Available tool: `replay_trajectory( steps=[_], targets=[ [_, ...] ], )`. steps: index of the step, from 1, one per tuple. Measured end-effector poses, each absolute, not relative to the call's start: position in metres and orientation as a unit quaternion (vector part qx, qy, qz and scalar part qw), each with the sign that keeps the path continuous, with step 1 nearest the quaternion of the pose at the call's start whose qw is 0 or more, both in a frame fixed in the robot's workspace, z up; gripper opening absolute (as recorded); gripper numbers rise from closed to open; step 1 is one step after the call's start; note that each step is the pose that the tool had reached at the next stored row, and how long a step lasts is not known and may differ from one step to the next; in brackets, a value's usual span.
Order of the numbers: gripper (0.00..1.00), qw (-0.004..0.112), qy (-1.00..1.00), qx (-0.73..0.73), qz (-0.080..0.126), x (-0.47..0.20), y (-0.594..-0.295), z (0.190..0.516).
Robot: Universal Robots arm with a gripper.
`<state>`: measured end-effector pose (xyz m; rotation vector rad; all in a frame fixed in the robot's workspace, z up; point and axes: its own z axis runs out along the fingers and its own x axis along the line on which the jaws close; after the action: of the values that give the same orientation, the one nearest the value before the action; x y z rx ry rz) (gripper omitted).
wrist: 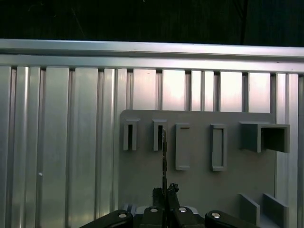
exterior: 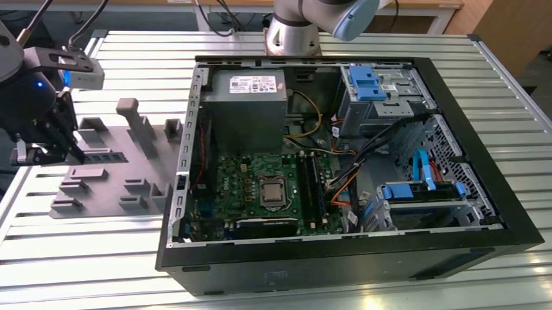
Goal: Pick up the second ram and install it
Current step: 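Pick up the second ram and move it above second insertion slot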
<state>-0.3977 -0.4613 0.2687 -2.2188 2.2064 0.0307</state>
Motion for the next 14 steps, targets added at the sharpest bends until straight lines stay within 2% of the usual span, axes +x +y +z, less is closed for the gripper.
replay_trajectory(
  steps=[14],
  targets=[
    [0.14,0.006,0.705,-0.709,0.010,-0.3977,-0.4613,0.2731]
  ],
)
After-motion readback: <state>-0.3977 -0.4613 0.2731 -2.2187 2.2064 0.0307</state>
